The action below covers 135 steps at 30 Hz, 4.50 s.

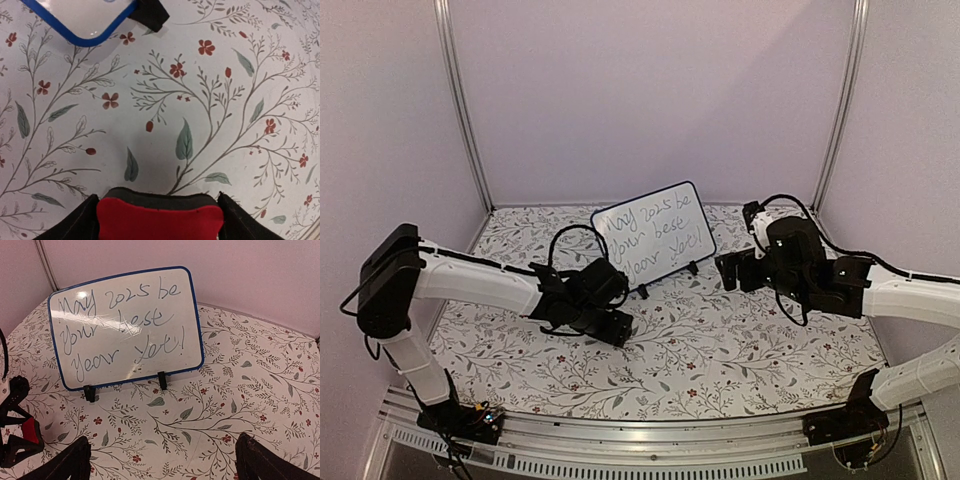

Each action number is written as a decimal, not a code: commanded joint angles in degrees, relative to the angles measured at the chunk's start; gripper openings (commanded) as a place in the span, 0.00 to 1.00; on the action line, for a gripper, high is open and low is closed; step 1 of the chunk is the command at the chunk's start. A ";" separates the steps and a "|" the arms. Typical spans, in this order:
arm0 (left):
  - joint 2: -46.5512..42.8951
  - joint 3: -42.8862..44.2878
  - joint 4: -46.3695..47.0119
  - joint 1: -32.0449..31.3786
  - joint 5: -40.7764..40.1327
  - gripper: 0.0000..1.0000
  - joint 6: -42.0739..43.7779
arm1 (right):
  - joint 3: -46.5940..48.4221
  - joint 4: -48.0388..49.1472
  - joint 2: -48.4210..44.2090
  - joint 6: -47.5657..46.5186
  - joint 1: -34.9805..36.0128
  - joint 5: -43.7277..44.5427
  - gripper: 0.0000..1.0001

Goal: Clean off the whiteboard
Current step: Move the whiteboard eraser to the center of the board, then pick up the whiteboard eraser from the center of the board.

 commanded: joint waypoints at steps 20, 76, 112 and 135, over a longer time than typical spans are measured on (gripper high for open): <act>-27.85 -3.22 -4.52 -1.67 -4.53 1.00 -4.44 | 7.32 -1.28 9.22 -3.41 2.60 -22.84 0.99; -45.46 -17.12 -3.07 16.41 0.60 1.00 -4.79 | 45.98 -26.72 56.42 3.63 17.43 -18.58 0.57; -46.31 -19.13 -1.87 16.49 -0.28 1.00 -4.79 | 48.57 -28.75 57.68 3.95 18.77 -18.58 0.38; -46.07 -19.41 -1.95 16.54 -1.23 1.00 -4.66 | 48.66 -28.93 58.56 3.21 18.77 -18.73 0.34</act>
